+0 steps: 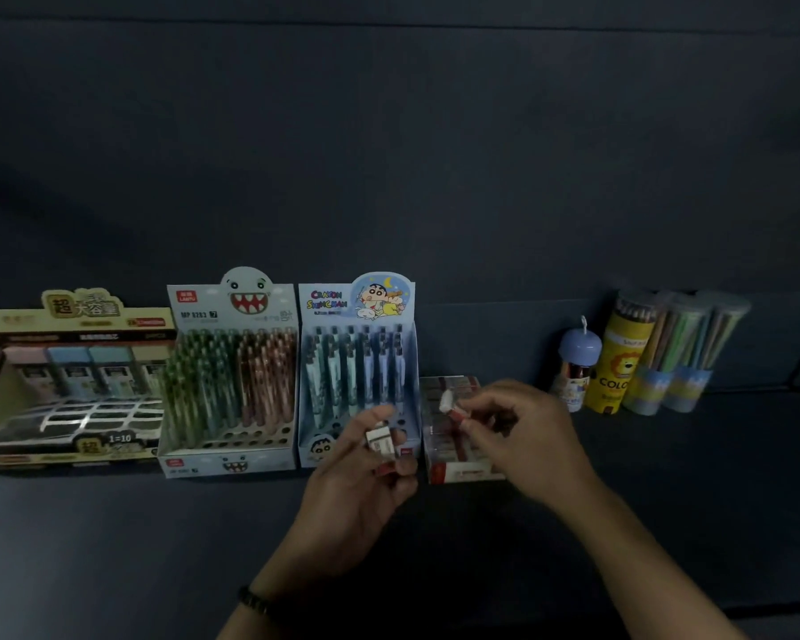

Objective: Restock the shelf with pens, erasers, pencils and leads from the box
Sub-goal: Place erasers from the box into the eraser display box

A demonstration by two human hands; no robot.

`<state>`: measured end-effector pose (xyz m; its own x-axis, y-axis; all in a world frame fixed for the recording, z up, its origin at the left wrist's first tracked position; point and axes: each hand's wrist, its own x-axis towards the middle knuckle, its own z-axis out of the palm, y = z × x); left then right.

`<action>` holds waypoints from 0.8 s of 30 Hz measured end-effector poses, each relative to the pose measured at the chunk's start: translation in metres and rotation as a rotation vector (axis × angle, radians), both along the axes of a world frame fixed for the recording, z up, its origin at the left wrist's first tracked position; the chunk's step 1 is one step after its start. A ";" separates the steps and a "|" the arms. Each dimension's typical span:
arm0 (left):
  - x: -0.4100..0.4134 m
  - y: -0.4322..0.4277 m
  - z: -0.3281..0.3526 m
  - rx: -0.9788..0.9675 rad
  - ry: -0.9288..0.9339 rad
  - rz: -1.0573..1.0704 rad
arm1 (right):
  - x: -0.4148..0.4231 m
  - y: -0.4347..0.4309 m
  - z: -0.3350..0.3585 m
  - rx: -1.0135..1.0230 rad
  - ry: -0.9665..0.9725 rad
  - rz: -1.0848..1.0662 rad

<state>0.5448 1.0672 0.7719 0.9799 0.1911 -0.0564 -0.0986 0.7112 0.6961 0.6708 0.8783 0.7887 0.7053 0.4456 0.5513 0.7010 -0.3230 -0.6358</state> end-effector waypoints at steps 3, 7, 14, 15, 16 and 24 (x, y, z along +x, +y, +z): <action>0.002 -0.001 -0.004 0.031 -0.018 0.087 | 0.012 0.002 0.001 -0.296 0.001 0.044; 0.000 0.000 -0.006 0.128 -0.036 0.158 | 0.018 0.009 0.000 -0.490 -0.028 0.099; -0.002 -0.004 -0.003 0.257 0.011 0.155 | 0.023 0.018 -0.005 -0.530 -0.039 0.074; -0.003 -0.005 -0.003 0.290 0.028 0.152 | 0.023 0.018 -0.006 -0.538 -0.035 0.066; -0.002 -0.005 -0.004 0.325 0.043 0.158 | 0.022 0.018 -0.005 -0.548 -0.030 0.064; 0.003 -0.003 -0.012 0.312 0.076 0.226 | -0.020 0.016 0.006 -0.152 0.155 0.030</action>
